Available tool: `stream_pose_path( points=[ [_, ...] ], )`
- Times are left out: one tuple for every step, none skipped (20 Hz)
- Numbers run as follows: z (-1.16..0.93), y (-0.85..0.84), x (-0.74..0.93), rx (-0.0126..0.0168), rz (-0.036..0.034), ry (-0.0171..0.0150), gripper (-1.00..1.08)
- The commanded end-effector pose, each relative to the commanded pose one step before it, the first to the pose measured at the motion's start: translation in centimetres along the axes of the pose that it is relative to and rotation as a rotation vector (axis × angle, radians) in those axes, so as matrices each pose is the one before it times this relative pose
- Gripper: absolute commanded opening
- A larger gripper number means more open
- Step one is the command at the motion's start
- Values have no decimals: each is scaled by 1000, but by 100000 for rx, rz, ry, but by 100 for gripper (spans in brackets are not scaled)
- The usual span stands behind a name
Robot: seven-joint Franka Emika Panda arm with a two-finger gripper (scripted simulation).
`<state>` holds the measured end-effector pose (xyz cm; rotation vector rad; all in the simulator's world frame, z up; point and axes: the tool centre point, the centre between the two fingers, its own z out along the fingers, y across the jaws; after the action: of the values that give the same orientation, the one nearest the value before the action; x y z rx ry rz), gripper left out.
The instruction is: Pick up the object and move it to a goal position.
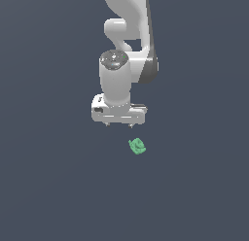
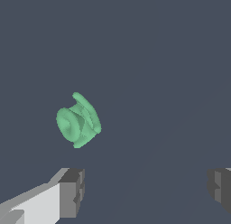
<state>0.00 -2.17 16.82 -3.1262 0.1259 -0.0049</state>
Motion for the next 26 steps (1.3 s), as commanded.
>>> stream_pose_path(
  points=[
    [0,1,0,0,0,0,100],
    [0,0,0,0,0,0,100],
    [0,0,0,0,0,0,100],
    [0,0,0,0,0,0,100],
    [0,0,0,0,0,0,100],
    [0,0,0,0,0,0,100],
    [0,0,0,0,0,0,100],
    [0,0,0,0,0,0,100],
    [0,0,0,0,0,0,100],
    [0,0,0,0,0,0,100],
    [0,0,0,0,0,0,100],
    [-12,-44,15,-29,-142,54,100],
    [-39,-136,45,-85,-425,163,100],
    [-65,-224,74,-139,-695,269,100],
    [-93,-308,103,-191,-947,375,100],
    [-124,-390,132,-239,-1175,482,100],
    [-155,-449,154,-273,-1306,567,100],
    [-146,-376,131,-228,-1036,492,100],
    [-126,-279,98,-169,-705,383,100],
    [-103,-185,65,-113,-397,274,100],
    [-75,-95,32,-60,-122,164,100],
    [-33,-14,3,-8,88,42,100],
    [9,41,-16,22,129,-45,100],
    [37,42,-14,20,-14,-65,100],
    [79,0,5,15,-251,-91,100],
    [86,-33,17,-9,-472,-58,100]
  ],
)
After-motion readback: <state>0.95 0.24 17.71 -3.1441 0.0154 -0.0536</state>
